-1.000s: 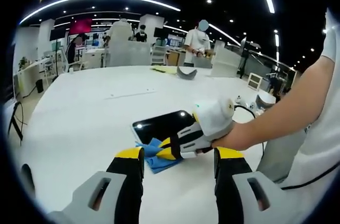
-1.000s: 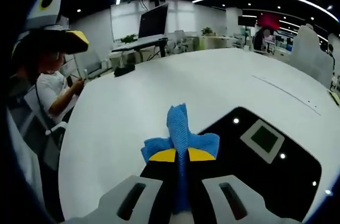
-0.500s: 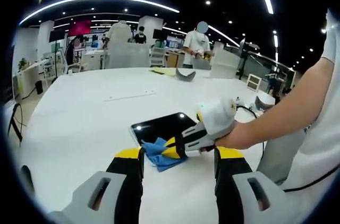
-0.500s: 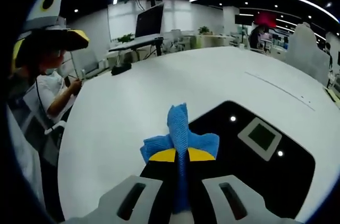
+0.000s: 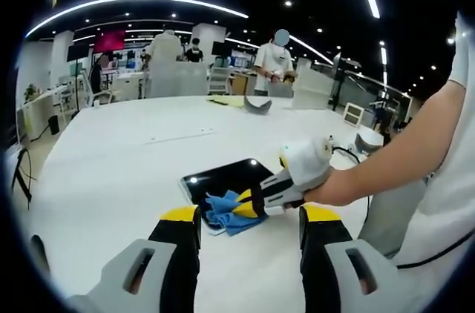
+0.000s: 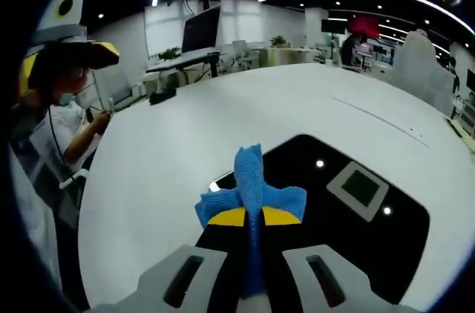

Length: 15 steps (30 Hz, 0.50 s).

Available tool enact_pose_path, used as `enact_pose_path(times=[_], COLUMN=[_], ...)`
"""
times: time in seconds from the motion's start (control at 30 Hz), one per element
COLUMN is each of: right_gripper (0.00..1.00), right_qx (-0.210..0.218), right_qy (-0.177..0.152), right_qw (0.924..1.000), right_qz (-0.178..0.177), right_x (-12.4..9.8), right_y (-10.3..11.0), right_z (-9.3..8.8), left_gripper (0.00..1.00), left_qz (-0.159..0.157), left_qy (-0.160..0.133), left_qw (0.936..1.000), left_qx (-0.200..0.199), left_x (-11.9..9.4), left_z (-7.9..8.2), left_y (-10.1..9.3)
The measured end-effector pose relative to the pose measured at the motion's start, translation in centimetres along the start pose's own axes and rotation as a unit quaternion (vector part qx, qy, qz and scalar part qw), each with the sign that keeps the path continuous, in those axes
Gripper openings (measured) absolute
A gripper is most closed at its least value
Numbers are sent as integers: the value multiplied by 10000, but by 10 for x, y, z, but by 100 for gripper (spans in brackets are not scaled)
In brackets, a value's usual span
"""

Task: Wipe the mirror surface with the cleaning cloth until all visible marks leave the cleaned area.

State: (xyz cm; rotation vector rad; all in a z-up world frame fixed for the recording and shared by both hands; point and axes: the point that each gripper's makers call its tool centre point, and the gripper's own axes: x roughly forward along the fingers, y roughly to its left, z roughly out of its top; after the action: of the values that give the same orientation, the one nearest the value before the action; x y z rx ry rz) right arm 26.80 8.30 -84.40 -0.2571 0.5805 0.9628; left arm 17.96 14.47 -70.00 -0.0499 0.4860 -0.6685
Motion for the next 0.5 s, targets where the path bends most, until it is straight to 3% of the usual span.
enact_pose_path(times=[0.5], right_gripper=[1], right_qx=[192], right_qy=[-55], right_qw=[9997], right_qz=[-161], right_x=[-12], right_y=[-11], right_z=[-7], left_gripper=[52], left_qz=[-99], left_qy=[91], left_qw=[9998], left_qx=[138], left_x=[4], left_z=[1], left_y=[-8])
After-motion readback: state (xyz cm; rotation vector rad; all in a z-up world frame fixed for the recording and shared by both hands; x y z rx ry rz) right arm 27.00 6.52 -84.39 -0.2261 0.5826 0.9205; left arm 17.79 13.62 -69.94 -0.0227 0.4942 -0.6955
